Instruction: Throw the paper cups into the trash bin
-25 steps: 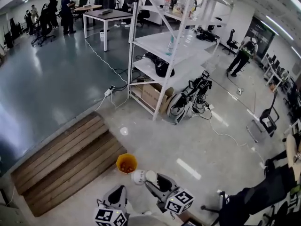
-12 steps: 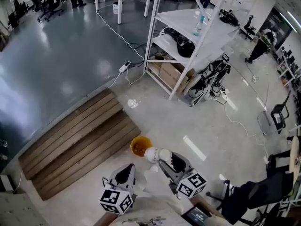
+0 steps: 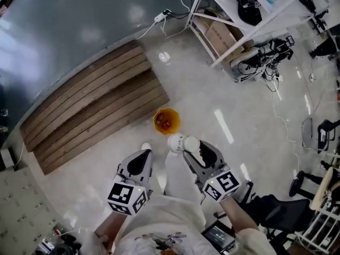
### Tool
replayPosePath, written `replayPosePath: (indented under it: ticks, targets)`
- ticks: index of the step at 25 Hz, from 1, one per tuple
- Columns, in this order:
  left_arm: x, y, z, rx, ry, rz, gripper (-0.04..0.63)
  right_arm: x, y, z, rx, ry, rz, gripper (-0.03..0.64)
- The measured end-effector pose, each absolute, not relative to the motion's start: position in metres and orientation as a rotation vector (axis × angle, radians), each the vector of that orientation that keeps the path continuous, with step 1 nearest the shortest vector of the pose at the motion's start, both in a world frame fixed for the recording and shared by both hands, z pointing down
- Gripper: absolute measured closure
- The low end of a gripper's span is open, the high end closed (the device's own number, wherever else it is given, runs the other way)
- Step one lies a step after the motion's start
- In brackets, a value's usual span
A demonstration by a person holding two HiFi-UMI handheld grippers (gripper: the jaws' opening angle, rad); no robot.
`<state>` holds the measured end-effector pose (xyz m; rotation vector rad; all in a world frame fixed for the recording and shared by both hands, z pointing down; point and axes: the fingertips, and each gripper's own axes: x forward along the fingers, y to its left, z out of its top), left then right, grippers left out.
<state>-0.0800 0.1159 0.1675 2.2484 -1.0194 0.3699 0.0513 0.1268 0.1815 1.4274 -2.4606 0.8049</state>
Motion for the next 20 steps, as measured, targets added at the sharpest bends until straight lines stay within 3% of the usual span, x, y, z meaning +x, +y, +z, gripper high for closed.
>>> replayPosePath:
  ticks: [20]
  targets:
    - [-0.031, 0.060, 0.377, 2.143, -0.996, 0.567, 0.590, 0.058, 0.047, 0.422, 1.183, -2.349, 0.814, 0.382]
